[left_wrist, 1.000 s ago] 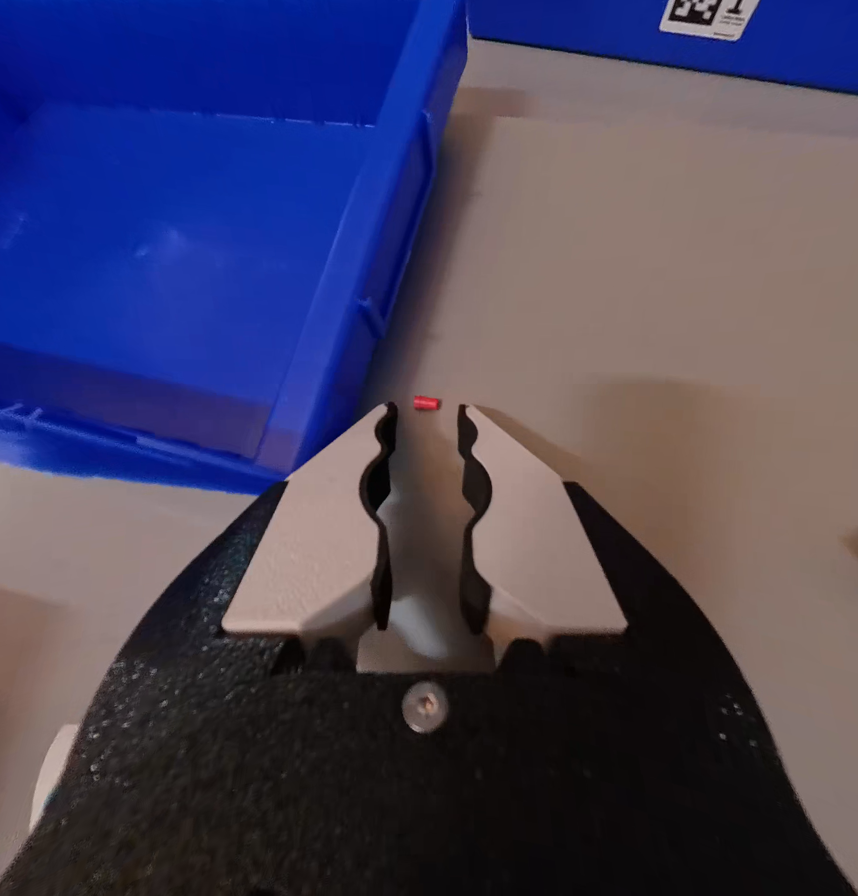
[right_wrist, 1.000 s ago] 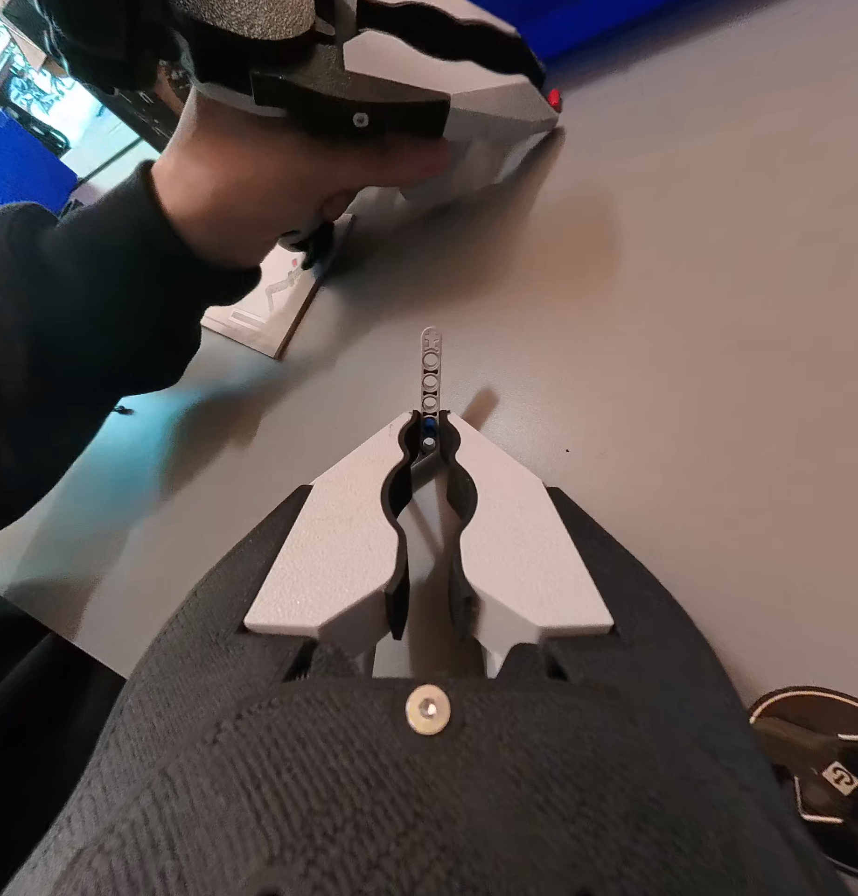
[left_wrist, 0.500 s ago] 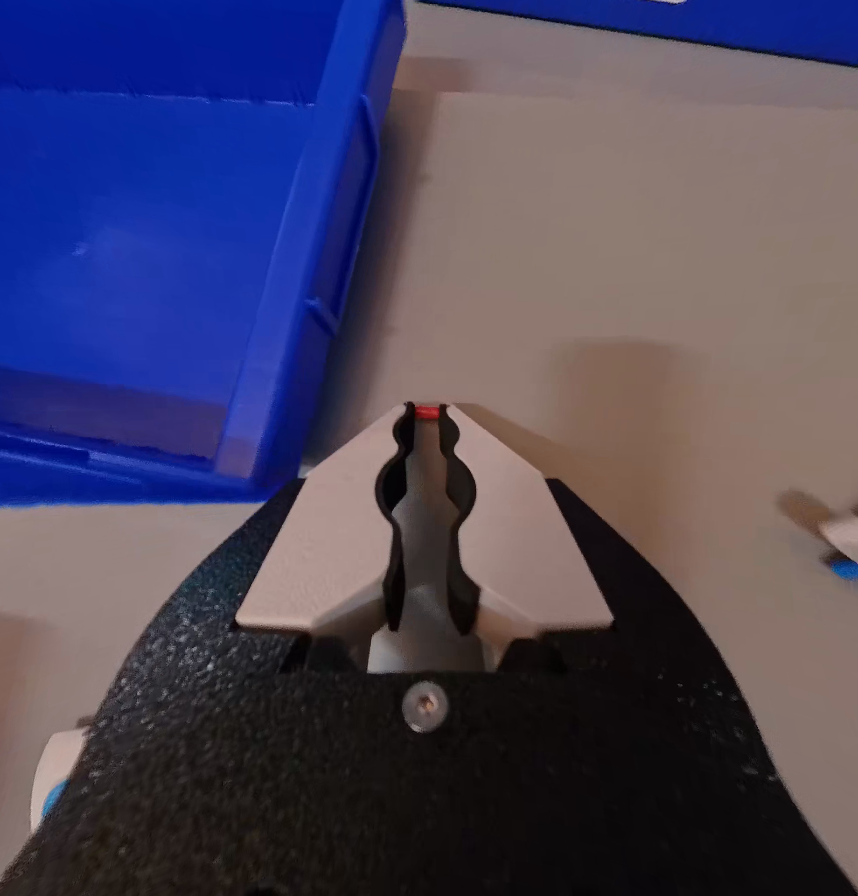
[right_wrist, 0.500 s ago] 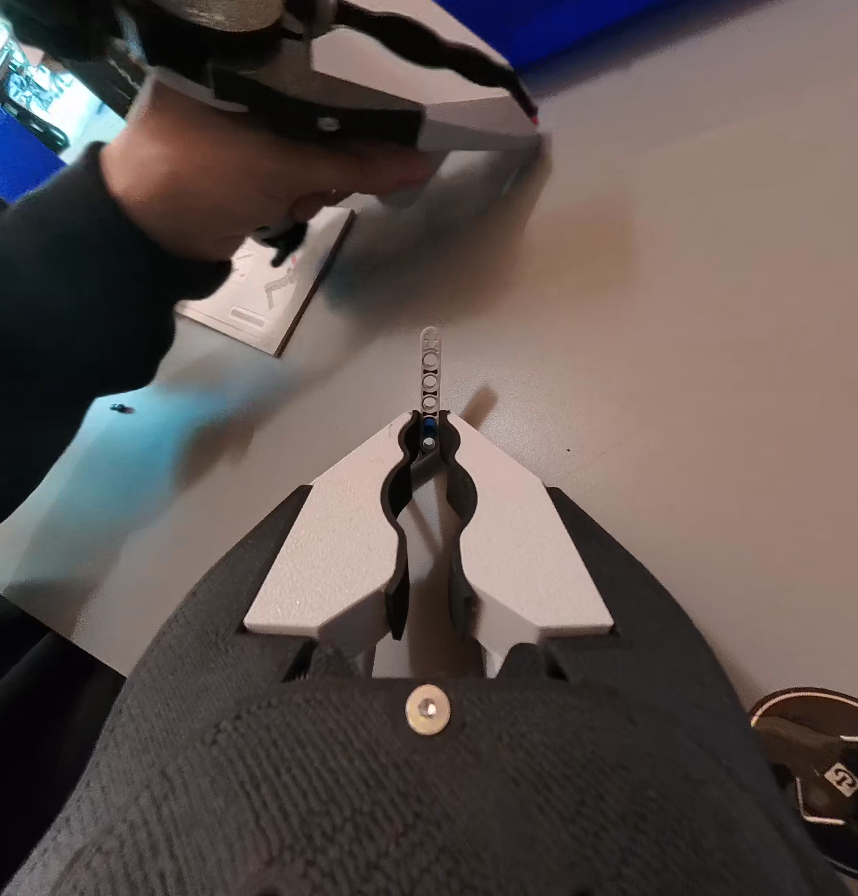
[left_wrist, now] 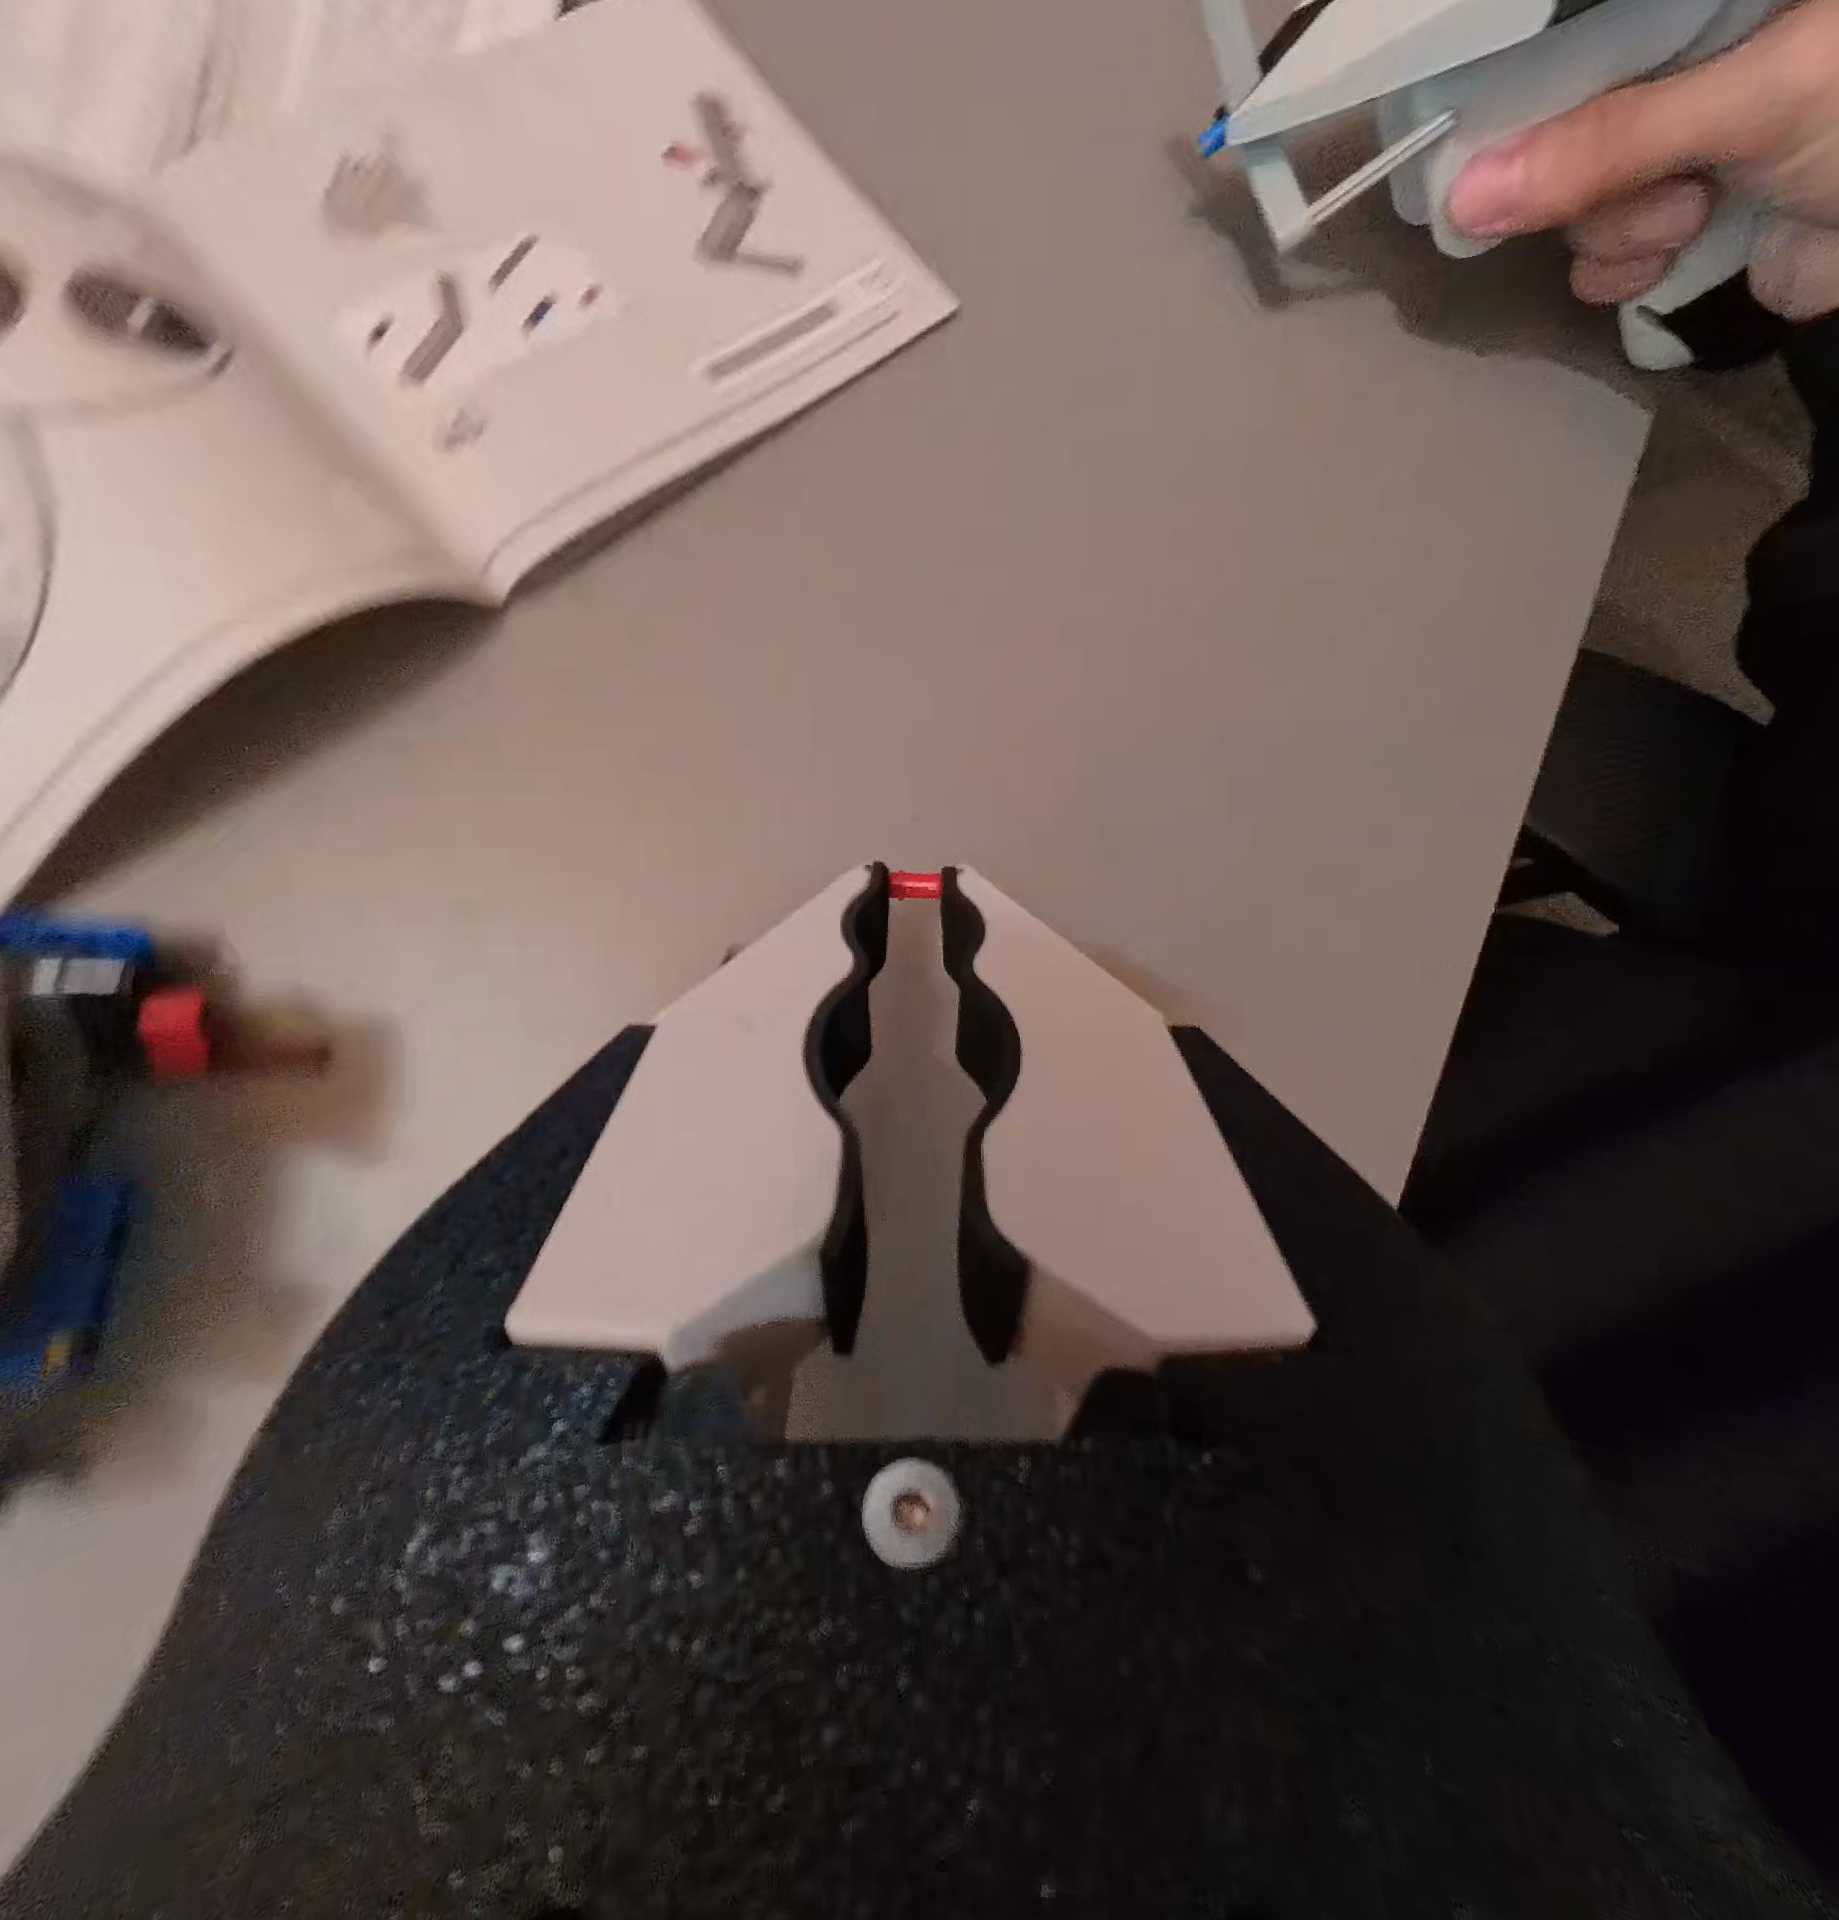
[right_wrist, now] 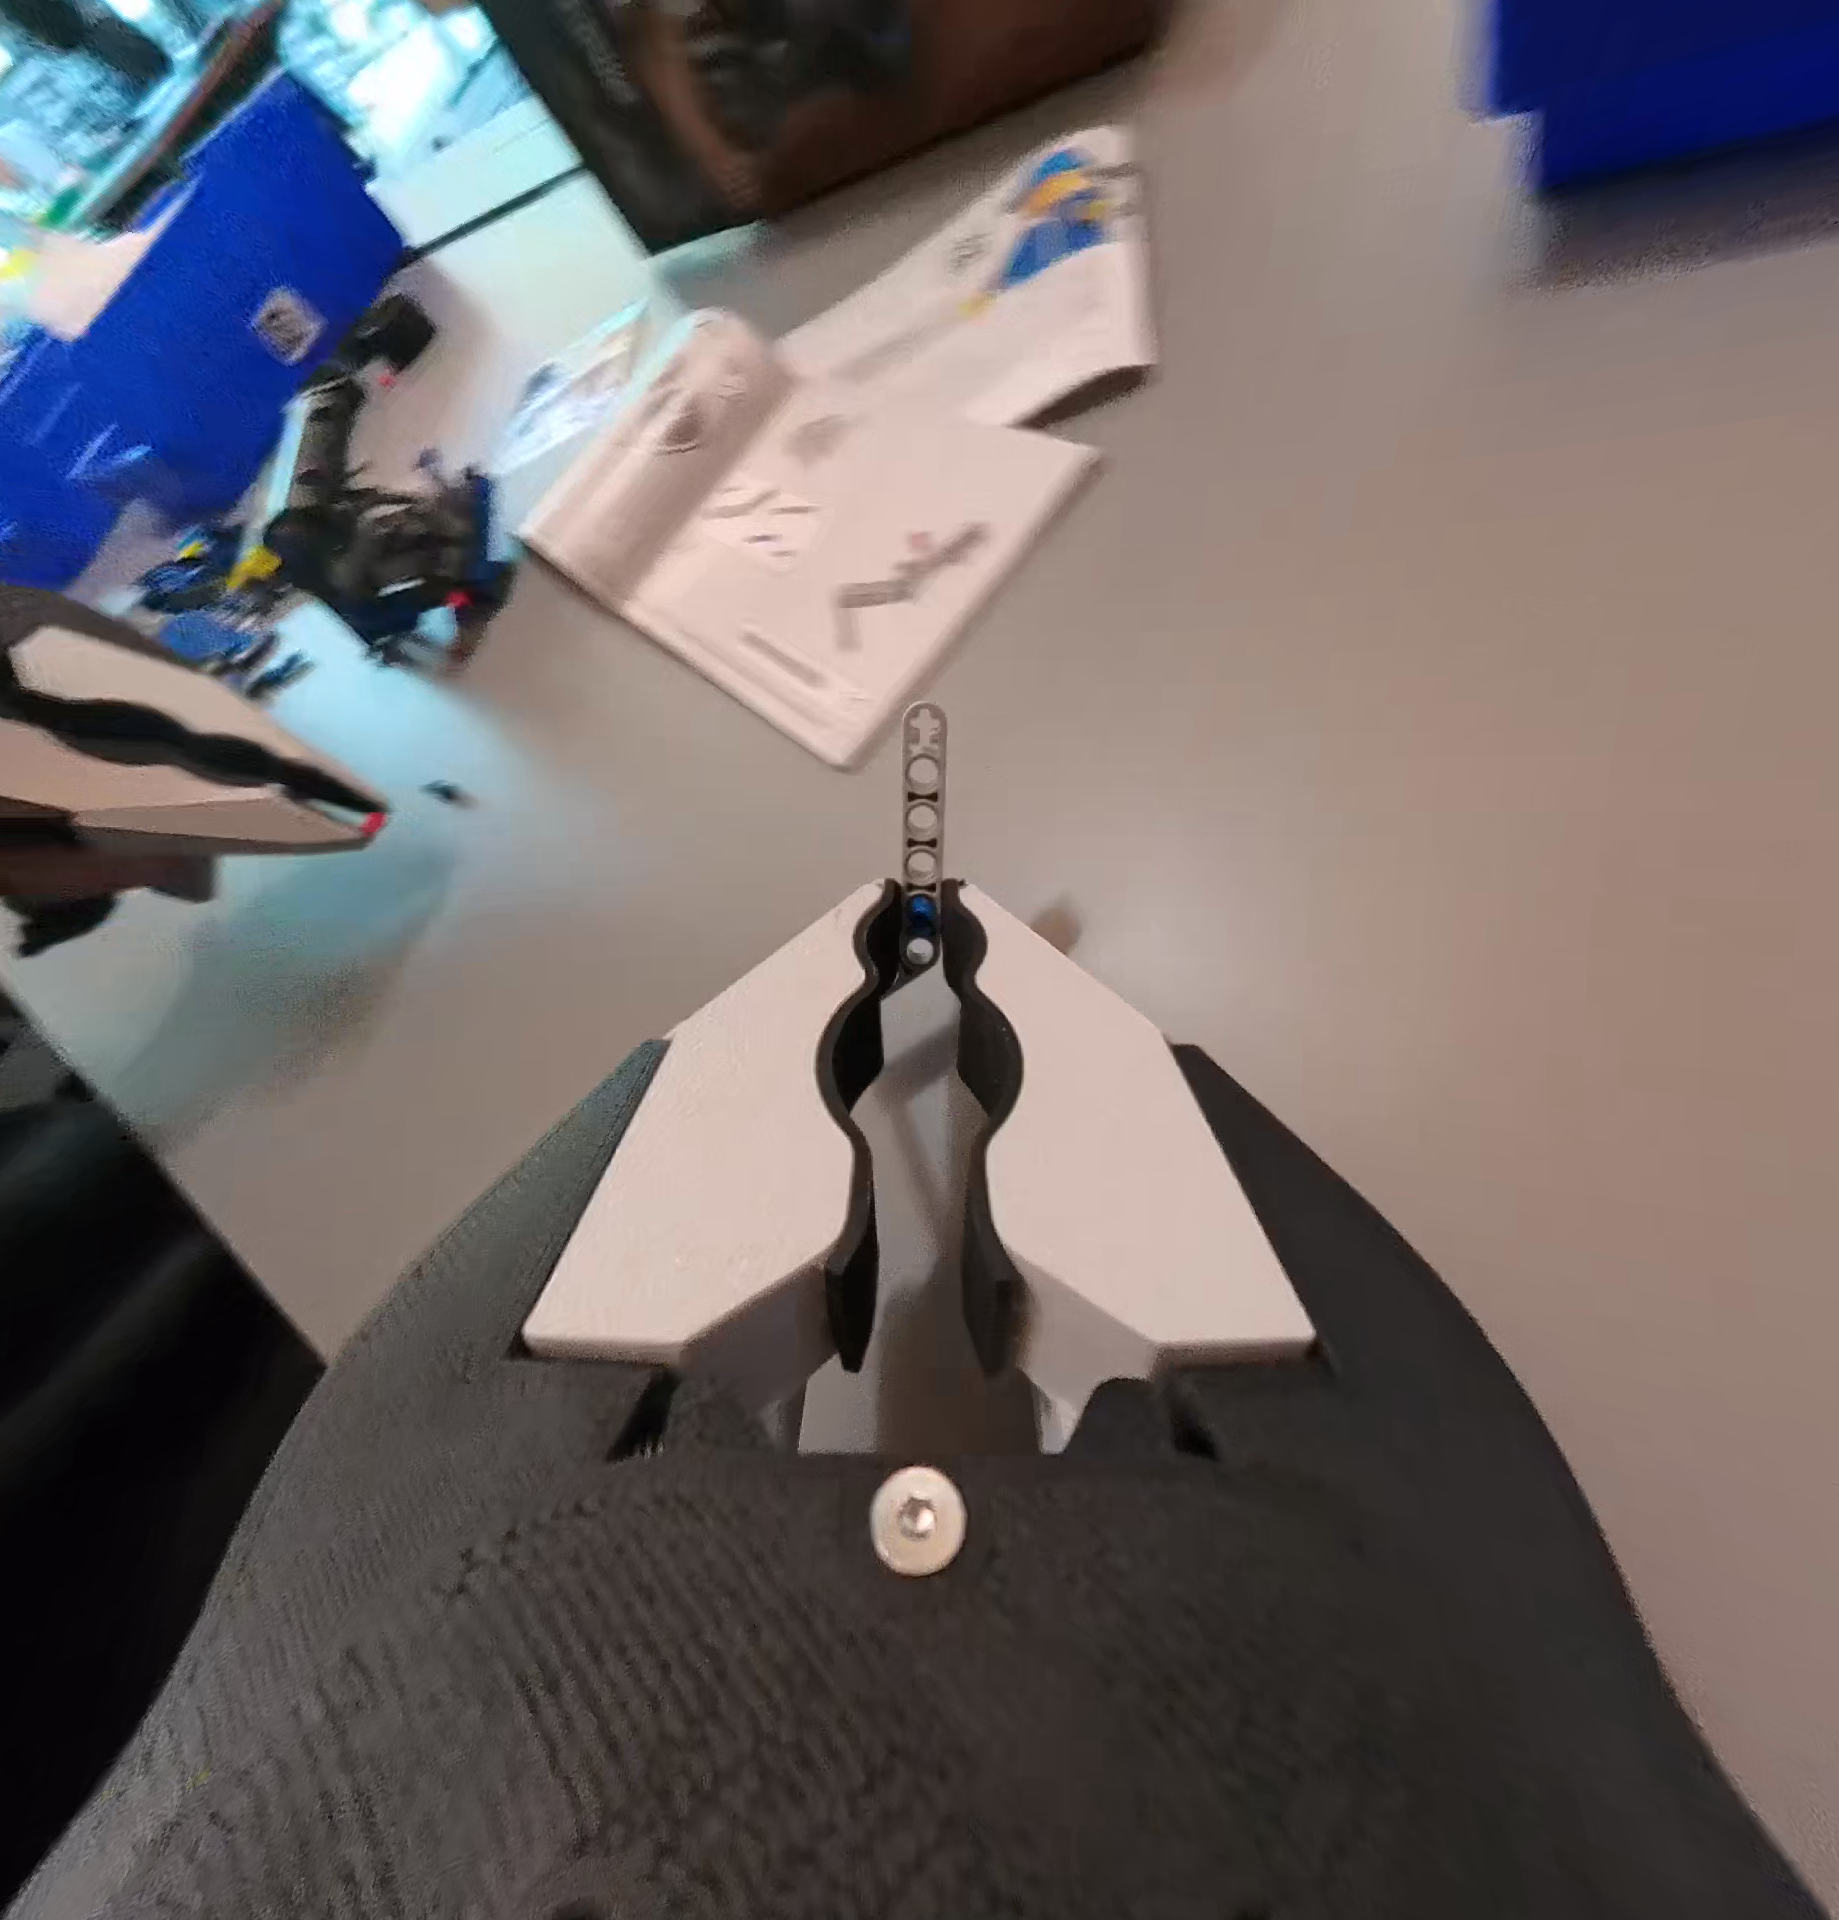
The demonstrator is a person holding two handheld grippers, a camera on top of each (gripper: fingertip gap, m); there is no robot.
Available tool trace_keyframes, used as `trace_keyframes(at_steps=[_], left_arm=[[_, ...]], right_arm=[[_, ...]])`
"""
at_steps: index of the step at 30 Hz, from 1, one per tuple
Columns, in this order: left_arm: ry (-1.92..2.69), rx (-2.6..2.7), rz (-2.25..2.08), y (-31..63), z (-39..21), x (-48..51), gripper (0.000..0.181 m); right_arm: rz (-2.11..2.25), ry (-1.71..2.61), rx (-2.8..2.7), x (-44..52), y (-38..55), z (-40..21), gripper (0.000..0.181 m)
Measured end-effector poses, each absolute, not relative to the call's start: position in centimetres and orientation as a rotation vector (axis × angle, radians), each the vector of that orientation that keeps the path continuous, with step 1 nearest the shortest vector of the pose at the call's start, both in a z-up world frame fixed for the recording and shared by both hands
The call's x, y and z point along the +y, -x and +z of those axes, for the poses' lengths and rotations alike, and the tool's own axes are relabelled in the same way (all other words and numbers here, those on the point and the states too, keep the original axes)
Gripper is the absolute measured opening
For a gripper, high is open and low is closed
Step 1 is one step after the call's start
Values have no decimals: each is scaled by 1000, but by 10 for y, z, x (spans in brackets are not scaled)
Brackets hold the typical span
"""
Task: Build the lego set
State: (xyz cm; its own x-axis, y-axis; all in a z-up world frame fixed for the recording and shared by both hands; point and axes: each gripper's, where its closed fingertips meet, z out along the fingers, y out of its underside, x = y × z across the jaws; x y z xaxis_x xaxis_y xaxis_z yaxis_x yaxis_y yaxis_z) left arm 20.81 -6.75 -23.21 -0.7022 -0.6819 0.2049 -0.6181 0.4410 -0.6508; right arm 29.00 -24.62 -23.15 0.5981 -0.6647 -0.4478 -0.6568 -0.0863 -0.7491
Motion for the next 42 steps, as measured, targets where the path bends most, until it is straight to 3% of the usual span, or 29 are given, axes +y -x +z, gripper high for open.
trace_keyframes(at_steps=[5, 12, 17, 24, 33, 36, 42], left_arm=[[1236, 2469, -1076, -193, -249, -31, 7], [1136, 2468, -1192, -187, -254, -28, 14], [697, 2563, -1241, -186, -240, -20, 29], [72, 2700, -1211, -182, -234, -20, 18], [-32, 2765, -1225, -182, -255, -29, 13], [45, 2788, -1220, -183, -256, -28, 2], [69, 2645, -1190, -187, -250, -26, 2]], right_arm=[[43, 2101, 818, -157, -255, -248, 6], [94, 2210, 650, -94, -226, -251, 6], [73, 2221, 621, -93, -226, -245, 26], [-8, 2234, 619, -102, -217, -224, 39], [18, 2297, 448, -61, -166, -227, 24], [7, 2314, 468, -55, -170, -235, 18], [-41, 2124, 426, -38, -181, -212, 15]])
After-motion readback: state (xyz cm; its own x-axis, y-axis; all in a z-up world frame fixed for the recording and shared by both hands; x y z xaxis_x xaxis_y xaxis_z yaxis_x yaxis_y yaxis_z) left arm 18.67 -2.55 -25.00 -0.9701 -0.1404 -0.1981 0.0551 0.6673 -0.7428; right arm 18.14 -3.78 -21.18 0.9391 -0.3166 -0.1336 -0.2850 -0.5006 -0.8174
